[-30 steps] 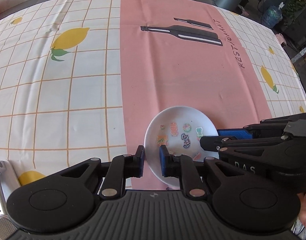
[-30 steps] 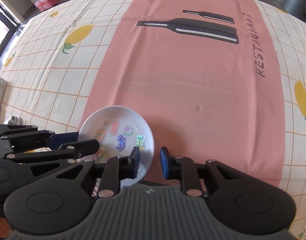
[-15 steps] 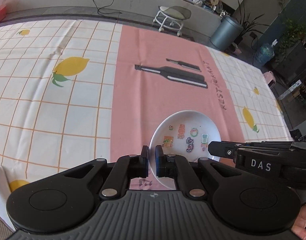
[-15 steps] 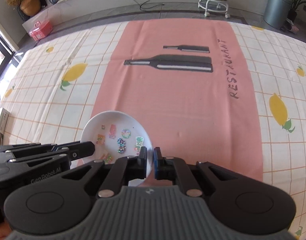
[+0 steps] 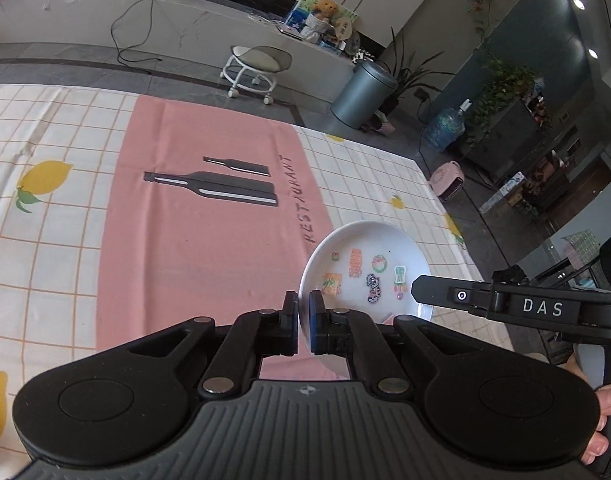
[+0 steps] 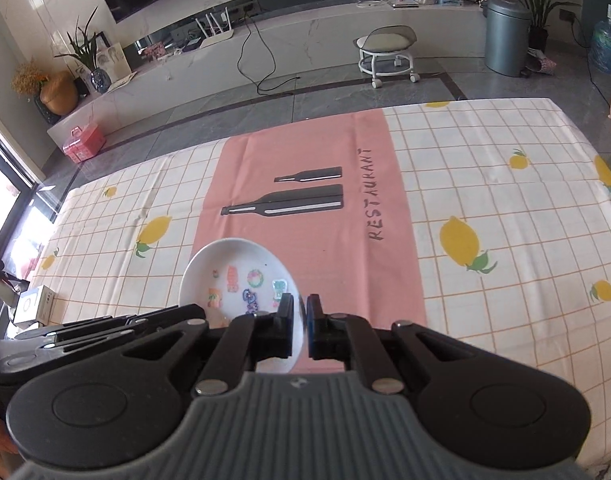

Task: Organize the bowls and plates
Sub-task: 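Carry the sticker plate with both tools over the Fruity plate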

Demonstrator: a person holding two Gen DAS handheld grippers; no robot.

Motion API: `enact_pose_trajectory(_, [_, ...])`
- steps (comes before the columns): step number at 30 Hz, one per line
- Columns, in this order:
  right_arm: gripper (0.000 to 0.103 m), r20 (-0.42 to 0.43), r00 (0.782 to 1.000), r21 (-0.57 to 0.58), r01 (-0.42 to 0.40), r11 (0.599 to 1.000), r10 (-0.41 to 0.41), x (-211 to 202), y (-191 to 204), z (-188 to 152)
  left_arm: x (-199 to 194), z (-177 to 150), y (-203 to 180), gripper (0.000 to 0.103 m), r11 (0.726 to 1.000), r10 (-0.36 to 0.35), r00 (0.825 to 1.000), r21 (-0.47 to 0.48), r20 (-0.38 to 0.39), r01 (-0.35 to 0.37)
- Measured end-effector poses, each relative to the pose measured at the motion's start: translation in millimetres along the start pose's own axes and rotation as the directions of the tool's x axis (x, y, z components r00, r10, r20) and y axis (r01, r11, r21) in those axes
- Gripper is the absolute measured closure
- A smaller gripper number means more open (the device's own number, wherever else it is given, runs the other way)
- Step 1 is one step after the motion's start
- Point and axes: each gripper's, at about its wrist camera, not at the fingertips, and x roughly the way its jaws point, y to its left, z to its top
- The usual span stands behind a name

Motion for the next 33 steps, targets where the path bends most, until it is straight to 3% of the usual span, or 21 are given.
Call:
enact_pose_trajectory(6, [0.099,0.027,1.000,0.061,0.008,0.998,-0.010,-41,-35,-20,12,-5,-41,0.098,0.994,-0.028,0.997,0.103,-0.076,0.036])
enact_pose_trajectory(15, [0.099,-0.013,1.000,0.185,0.027,0.982,-0.025,-65,-84,-71,41,-36,-90,0.097,0.950,-0.013,0.980,0.302,-0.199,0.074])
enact_pose_trajectory(23, [0.099,-0.113,0.994,0.247,0.015,0.969,0.014,-49,-112,-109,53,-72,-118,0.097,0.853,0.093,0.967,0.520,-0.238,0.046])
enact_pose_trajectory(31, [0.099,-0.186,0.981,0.291,0.010,0.957,0.047,-29,-125,-135,71,-96,-132,0.094,0.769,0.189,0.956,0.639,-0.226,-0.001])
enact_pose_trajectory(33, [0.099,-0.208,0.977,0.281,0.010,0.960,0.051,-23,-124,-139,74,-99,-132,0.094,0.762,0.205,0.952,0.647,-0.226,-0.010])
